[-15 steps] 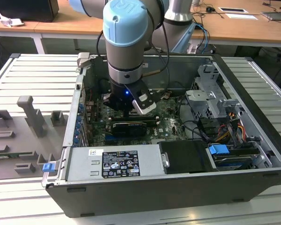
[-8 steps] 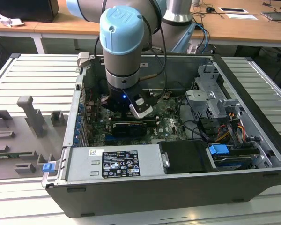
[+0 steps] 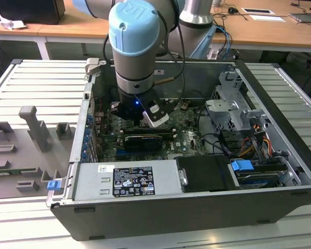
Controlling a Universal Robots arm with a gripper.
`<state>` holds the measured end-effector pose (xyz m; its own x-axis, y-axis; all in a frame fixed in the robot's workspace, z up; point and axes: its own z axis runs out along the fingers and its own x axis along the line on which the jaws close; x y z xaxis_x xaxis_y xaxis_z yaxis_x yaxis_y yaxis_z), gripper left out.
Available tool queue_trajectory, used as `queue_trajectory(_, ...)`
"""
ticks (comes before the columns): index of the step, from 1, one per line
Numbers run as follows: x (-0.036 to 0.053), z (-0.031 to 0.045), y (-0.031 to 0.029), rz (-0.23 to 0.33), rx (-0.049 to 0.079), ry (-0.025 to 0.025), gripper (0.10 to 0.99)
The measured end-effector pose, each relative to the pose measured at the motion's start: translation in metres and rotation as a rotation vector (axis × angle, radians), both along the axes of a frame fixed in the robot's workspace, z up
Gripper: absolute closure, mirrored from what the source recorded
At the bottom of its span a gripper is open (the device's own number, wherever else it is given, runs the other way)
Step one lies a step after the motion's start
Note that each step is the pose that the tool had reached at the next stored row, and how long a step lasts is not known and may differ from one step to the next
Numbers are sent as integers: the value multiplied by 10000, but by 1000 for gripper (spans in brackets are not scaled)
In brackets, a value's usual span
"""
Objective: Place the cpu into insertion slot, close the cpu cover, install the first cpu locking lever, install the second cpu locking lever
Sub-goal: 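Install the second cpu locking lever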
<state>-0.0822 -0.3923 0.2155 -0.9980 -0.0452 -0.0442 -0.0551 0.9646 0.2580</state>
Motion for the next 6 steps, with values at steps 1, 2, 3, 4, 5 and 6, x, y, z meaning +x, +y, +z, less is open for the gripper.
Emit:
queue_trajectory(1,0,26,0,0,1,0,980)
queue_trajectory(2,0,43,0,0,1,0,980)
queue_trajectory(3,0,66,0,0,1,-1,980)
queue_trajectory(4,0,78,0,0,0,0,980)
queue_trajectory(5,0,82,0,0,2,-1,980)
queue_trajectory(6,0,83,0,0,2,-1,980)
